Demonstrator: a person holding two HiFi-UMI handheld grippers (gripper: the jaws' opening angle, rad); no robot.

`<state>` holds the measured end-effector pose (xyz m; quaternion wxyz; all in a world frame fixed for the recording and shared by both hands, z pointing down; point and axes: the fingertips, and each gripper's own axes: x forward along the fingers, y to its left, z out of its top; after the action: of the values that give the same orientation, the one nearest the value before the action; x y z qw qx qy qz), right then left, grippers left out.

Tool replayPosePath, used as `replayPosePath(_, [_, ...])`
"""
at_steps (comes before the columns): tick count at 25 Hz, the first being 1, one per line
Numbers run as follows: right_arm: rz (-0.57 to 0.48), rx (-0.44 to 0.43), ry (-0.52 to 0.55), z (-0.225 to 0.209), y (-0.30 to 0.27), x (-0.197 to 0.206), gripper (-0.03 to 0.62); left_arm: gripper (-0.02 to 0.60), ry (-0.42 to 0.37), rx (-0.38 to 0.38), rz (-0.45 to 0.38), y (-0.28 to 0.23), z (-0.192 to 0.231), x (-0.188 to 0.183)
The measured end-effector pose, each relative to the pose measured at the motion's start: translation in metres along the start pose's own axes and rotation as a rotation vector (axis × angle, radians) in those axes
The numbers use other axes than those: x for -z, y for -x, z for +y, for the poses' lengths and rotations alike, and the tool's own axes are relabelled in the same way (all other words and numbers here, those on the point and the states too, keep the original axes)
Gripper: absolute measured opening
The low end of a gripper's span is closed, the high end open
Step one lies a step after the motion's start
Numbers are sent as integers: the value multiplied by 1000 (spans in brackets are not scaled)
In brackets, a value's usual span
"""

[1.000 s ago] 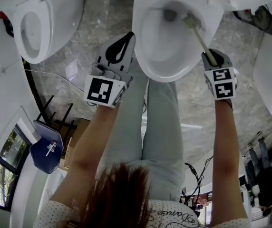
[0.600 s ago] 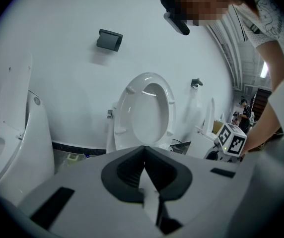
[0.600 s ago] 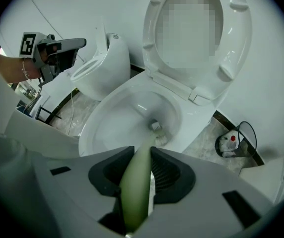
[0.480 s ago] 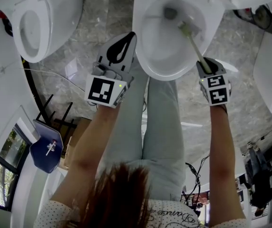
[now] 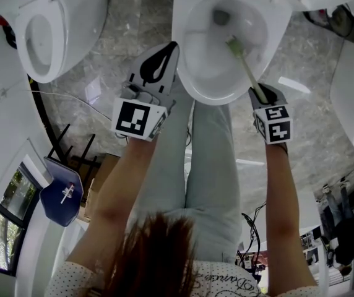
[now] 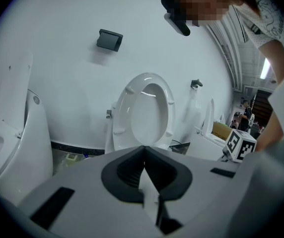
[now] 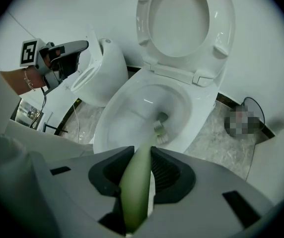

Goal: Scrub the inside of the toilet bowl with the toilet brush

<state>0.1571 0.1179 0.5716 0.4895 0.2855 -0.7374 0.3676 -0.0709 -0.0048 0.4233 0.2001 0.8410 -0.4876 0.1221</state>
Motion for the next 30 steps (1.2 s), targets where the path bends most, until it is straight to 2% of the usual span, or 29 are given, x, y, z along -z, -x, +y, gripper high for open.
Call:
replayPosePath(12, [-51, -143, -305, 32, -10, 10, 118, 2, 0, 1, -4, -1, 2, -2])
replayPosePath(21, [-109, -164, -476, 46, -19, 9, 118, 3, -7, 0, 6, 4, 6, 1])
replayPosePath(30, [-242, -204, -821, 53, -30, -11, 120, 2, -12, 4, 10, 3, 9, -1])
